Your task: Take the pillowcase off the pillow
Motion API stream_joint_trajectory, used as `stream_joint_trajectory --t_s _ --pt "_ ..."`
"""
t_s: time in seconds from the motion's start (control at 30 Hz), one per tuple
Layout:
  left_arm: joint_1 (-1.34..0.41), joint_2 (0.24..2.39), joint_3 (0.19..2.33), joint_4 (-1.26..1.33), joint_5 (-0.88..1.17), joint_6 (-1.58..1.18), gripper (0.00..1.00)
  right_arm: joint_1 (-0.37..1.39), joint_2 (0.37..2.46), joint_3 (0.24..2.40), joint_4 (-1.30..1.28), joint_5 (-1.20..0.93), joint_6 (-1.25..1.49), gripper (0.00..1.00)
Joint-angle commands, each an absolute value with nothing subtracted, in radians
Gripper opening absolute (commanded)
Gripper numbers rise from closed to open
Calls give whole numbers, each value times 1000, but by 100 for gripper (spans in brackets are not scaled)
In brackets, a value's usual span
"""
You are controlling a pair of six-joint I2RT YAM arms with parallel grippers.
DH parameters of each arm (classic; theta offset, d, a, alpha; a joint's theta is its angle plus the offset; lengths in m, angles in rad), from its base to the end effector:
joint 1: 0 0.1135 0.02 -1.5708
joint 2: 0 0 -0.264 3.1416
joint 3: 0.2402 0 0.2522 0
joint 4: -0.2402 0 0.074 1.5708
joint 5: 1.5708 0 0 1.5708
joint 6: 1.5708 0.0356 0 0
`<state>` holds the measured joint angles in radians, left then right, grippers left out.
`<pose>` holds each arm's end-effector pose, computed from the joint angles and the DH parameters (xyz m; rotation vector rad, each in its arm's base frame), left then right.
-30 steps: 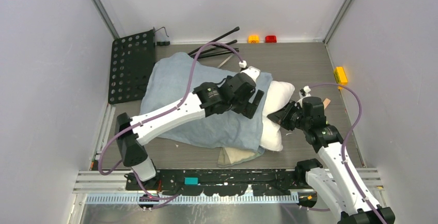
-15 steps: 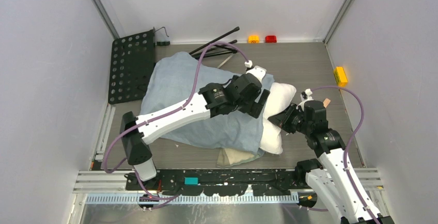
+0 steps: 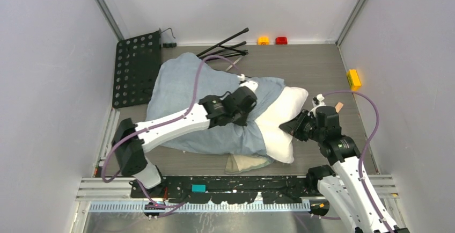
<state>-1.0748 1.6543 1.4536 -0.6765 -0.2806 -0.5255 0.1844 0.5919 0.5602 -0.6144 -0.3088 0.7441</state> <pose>0.1815 -0.3147 0.3033 0.5412 2.3794 -0.3922 0.1296 0.0352 0.2480 0.4659 2.2699 0.8370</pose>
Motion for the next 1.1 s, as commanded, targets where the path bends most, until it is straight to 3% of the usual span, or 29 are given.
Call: stream_joint_trajectory --t_s 0.0,0.43,0.53,0.7,0.93,1.07 --pt "-920 1500 1309 -769 -379 -558 12 183 558 678 -726 -118 691 0" --pt "-512 1173 1125 -781 -381 -429 0 184 614 1000 -814 348 607 0" --pt "-502 1150 1116 -781 -365 -424 0 183 645 1051 -797 277 577 0" --pt "-502 1097 1134 -776 -267 -411 1 183 747 1131 -694 -82 601 0" --pt "-509 1007 1216 -775 277 -579 36 184 925 1222 -519 -346 721 0" --pt "-633 917 1181 -735 241 -687 61 184 970 1239 -448 -374 767 0"
